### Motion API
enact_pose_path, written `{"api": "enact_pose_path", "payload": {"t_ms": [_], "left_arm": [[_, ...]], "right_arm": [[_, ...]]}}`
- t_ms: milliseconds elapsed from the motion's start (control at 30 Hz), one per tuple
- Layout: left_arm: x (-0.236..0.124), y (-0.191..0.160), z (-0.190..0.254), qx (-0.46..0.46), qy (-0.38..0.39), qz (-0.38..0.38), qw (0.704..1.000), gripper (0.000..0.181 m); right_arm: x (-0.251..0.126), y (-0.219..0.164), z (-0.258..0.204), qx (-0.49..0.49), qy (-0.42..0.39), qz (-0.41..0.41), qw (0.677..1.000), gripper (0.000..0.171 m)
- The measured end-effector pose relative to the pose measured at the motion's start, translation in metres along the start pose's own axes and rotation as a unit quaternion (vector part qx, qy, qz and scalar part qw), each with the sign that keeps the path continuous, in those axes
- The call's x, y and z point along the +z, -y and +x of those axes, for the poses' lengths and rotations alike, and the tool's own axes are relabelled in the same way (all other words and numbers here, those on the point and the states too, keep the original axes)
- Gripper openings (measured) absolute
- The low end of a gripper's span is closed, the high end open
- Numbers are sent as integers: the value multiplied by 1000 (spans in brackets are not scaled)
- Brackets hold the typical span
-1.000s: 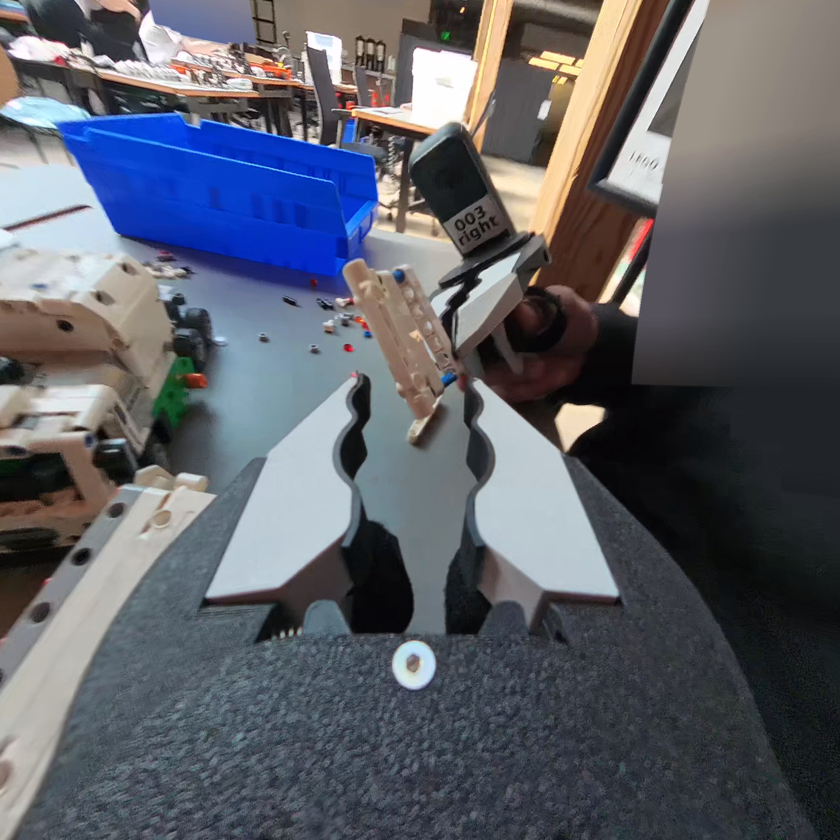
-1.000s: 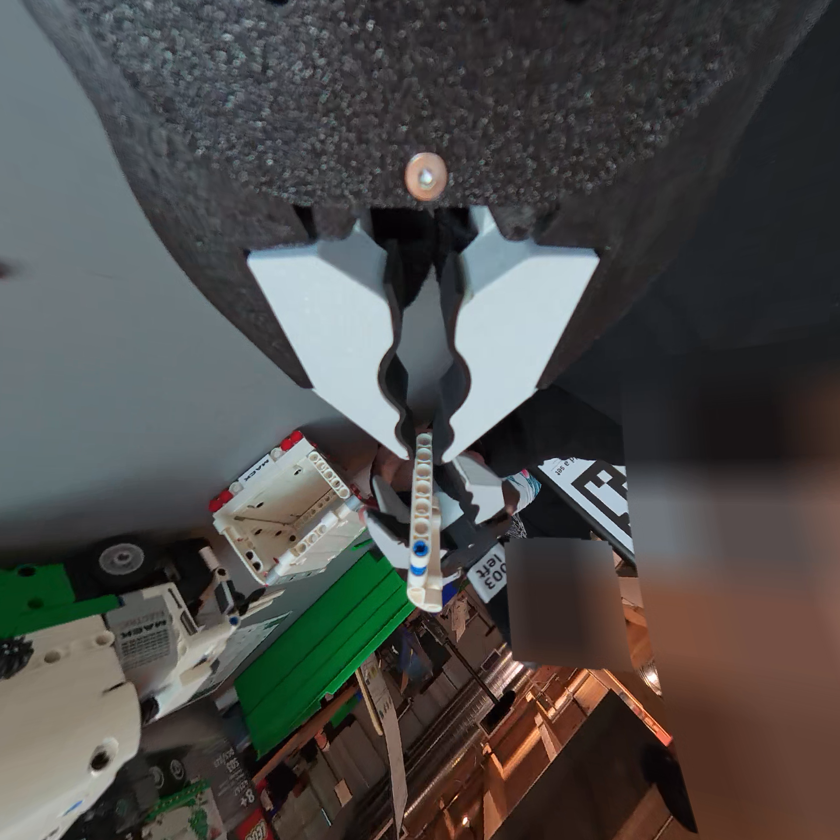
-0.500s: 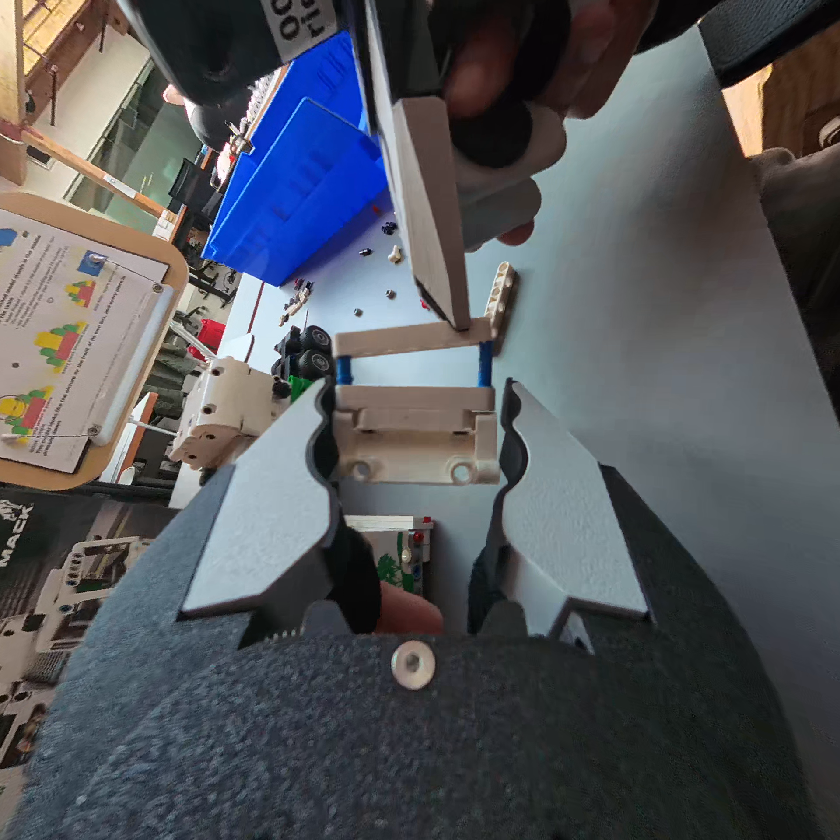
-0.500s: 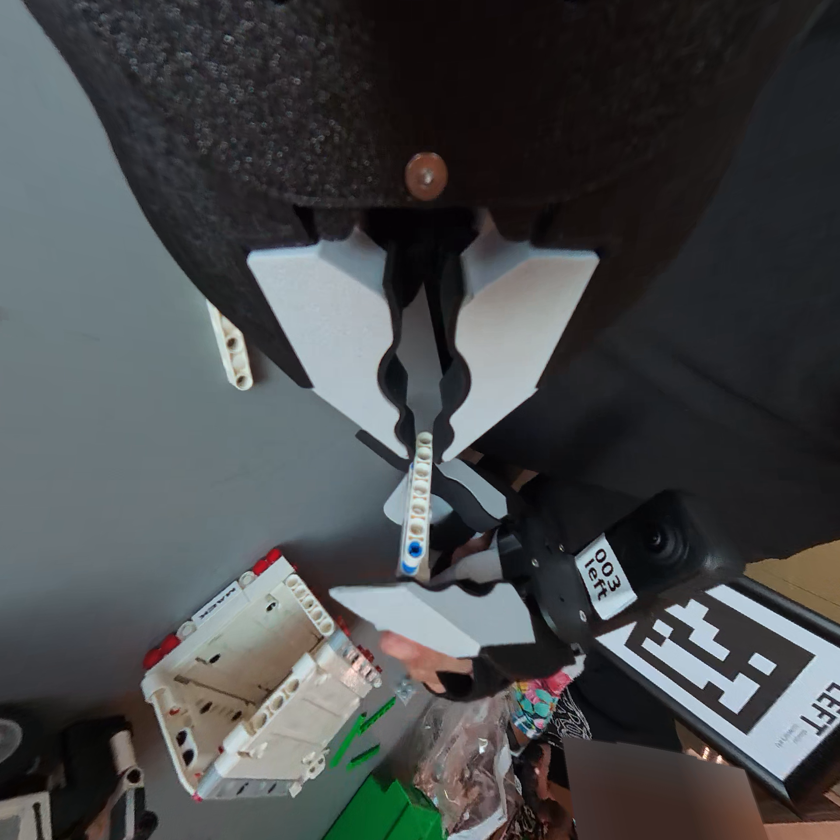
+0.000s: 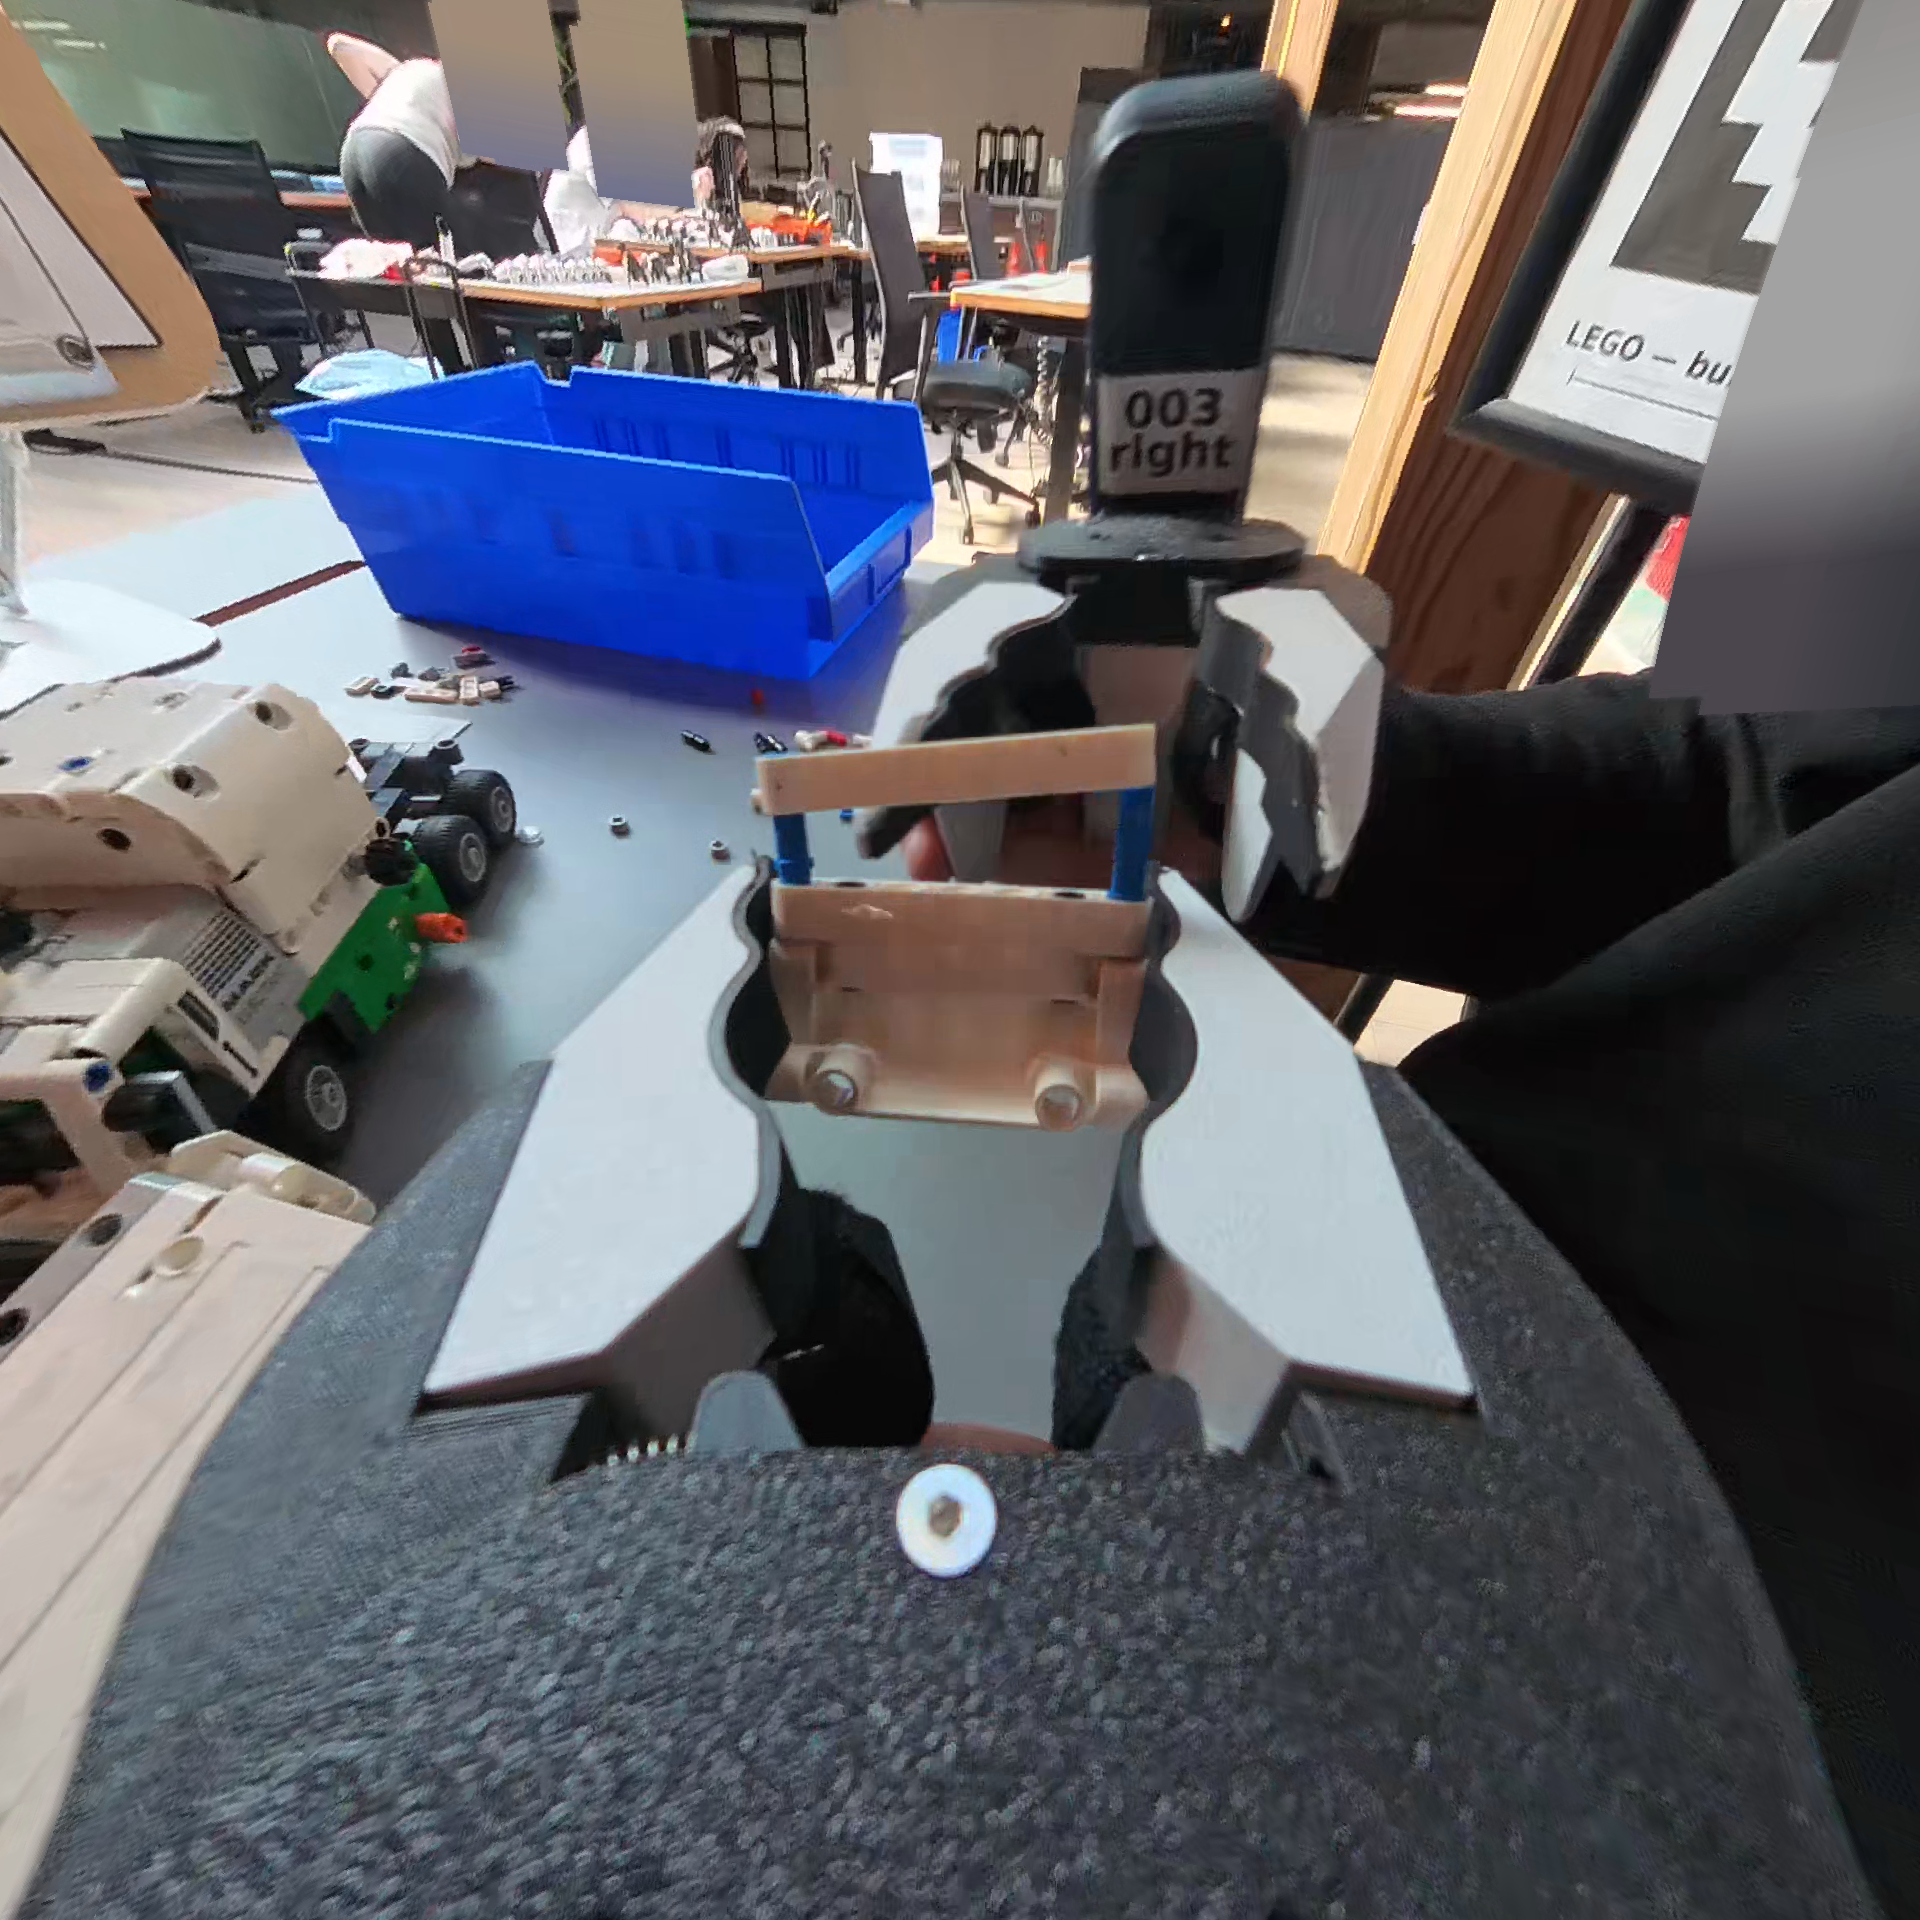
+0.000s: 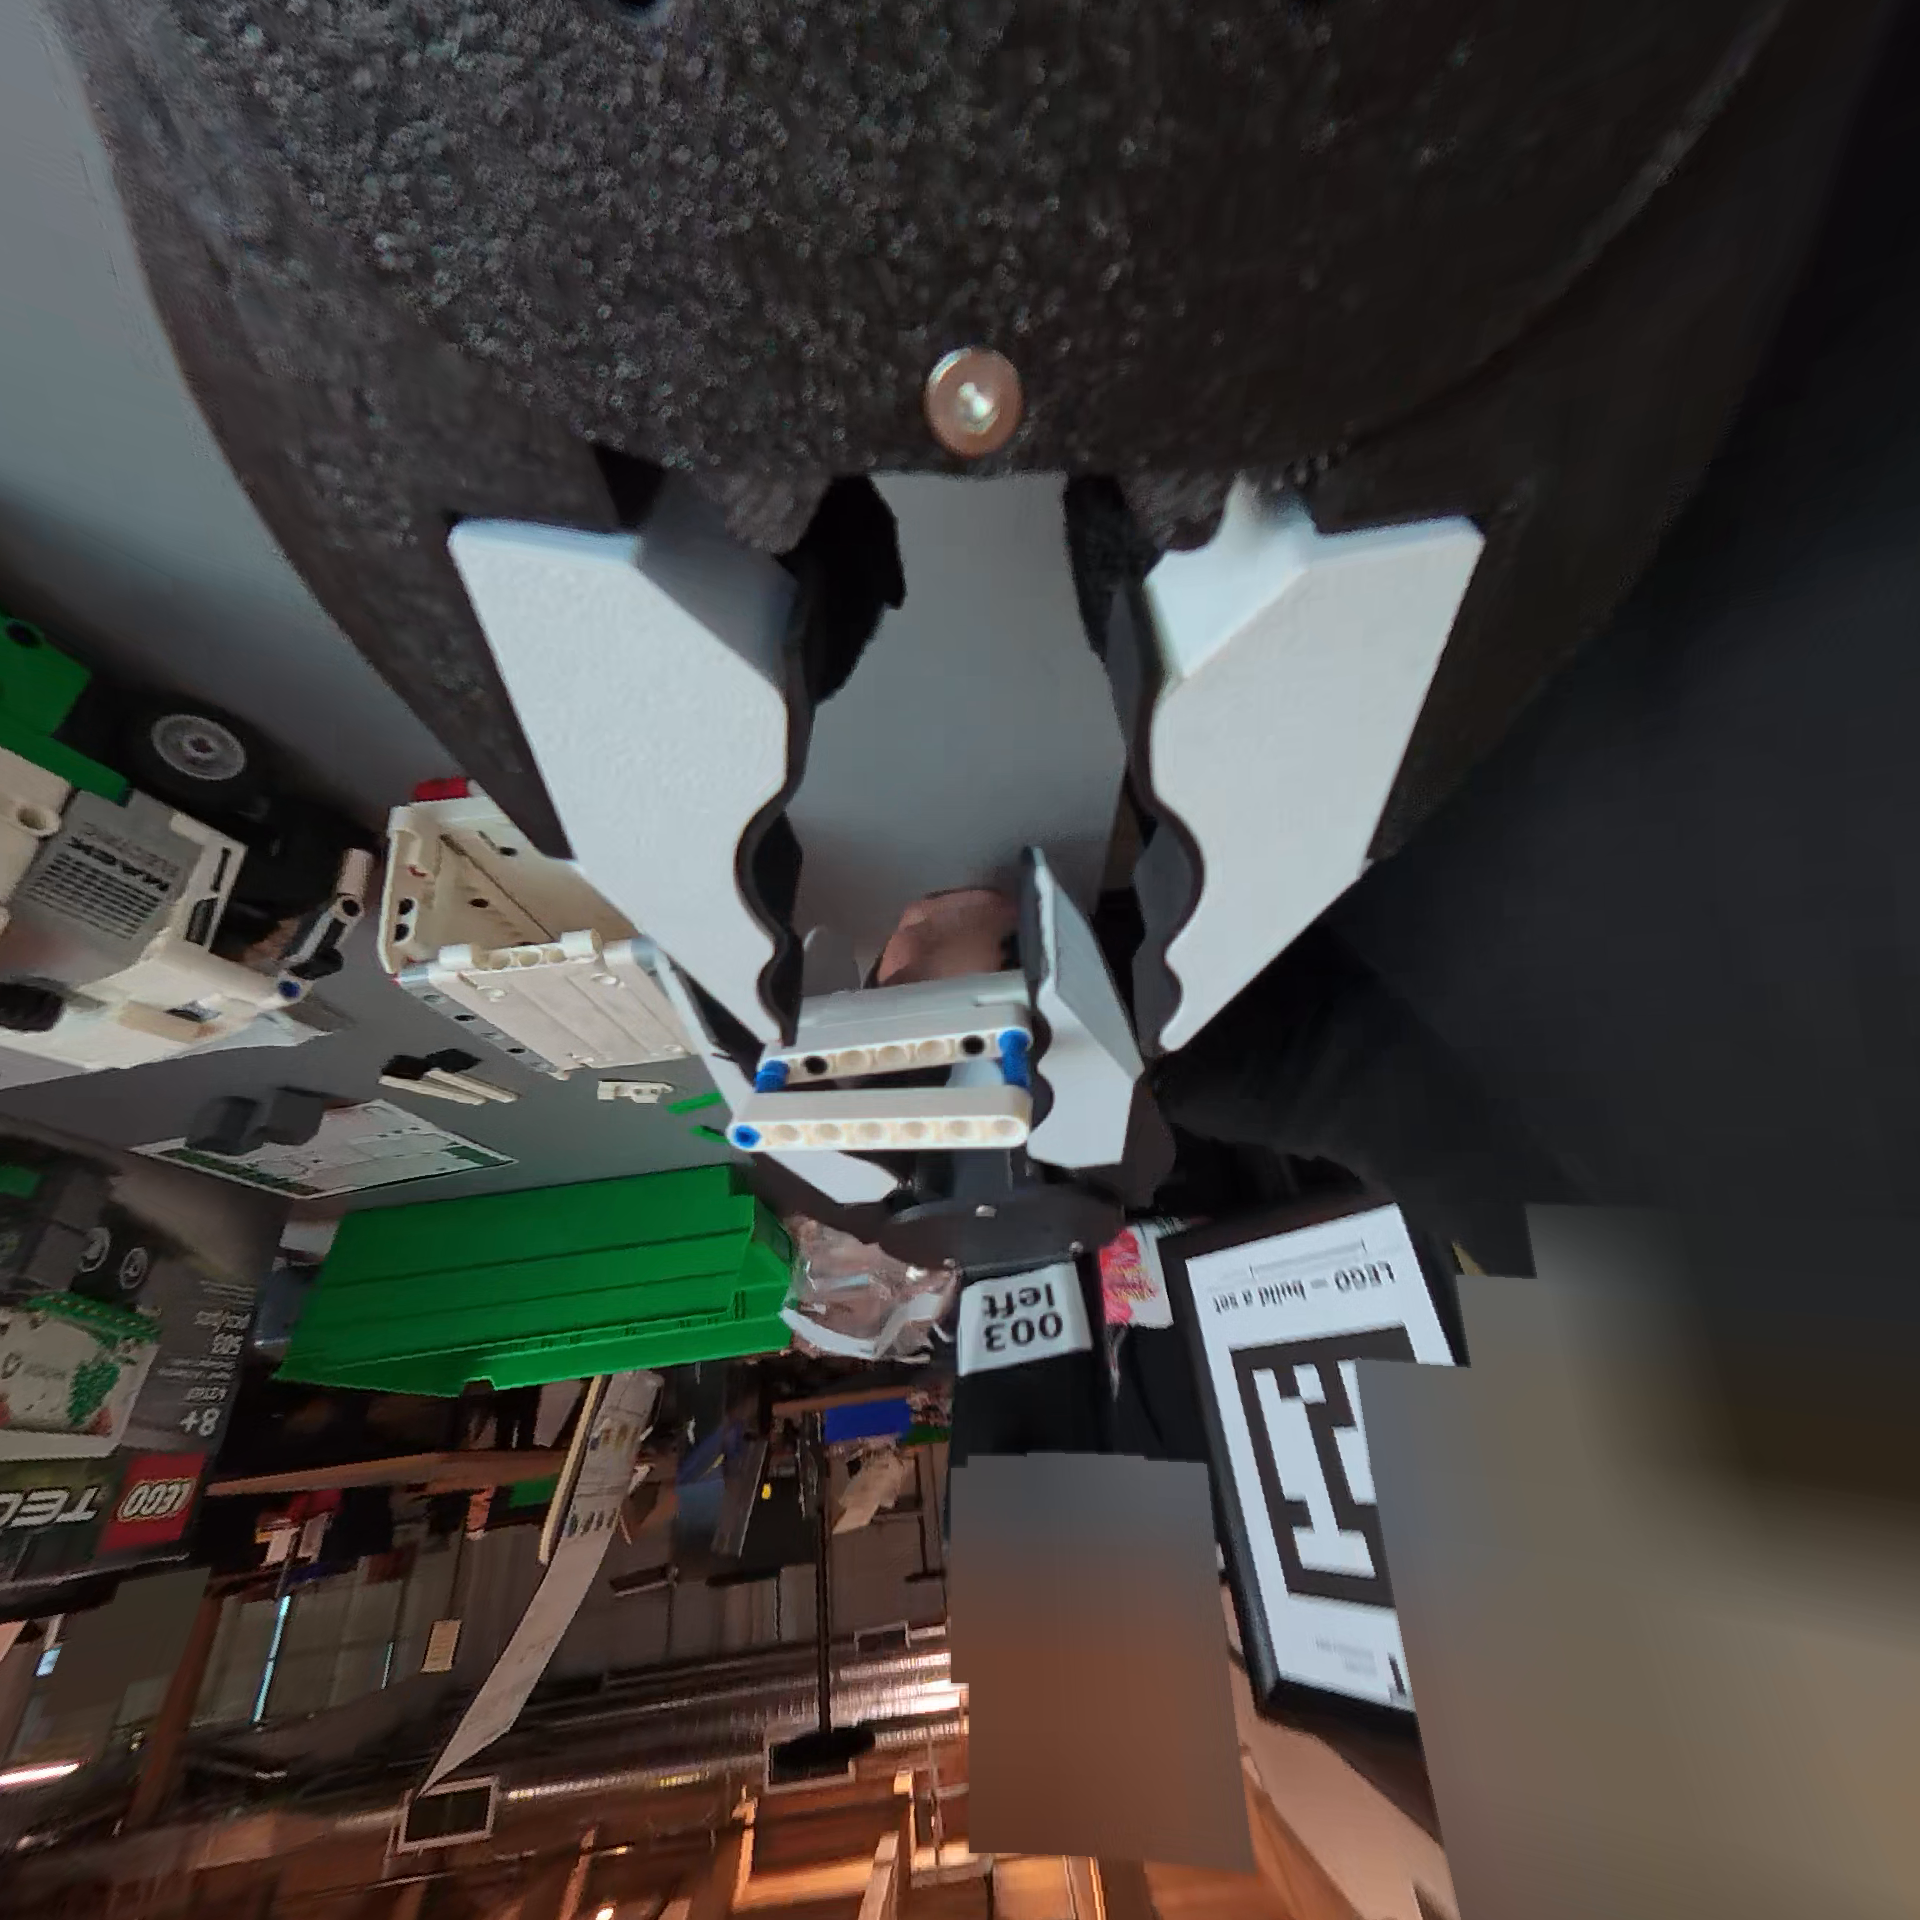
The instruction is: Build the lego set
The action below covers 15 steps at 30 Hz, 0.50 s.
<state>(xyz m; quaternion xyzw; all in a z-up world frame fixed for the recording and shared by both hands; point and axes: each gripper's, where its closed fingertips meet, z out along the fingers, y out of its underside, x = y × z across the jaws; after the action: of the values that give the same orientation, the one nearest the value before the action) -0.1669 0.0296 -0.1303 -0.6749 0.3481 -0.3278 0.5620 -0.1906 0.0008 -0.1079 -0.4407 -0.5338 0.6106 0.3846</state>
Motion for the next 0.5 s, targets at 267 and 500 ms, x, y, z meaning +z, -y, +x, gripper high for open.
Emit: {"api": "enact_pose_path", "payload": {"t_ms": [267, 500], "left_arm": [[0, 0, 7, -26, 32, 59, 997, 65], [3, 6, 4, -44, 75, 85, 993, 65]], "right_arm": [[9, 1, 5, 126, 46, 80, 988, 53], [8, -1, 4, 125, 39, 80, 988, 52]]}}
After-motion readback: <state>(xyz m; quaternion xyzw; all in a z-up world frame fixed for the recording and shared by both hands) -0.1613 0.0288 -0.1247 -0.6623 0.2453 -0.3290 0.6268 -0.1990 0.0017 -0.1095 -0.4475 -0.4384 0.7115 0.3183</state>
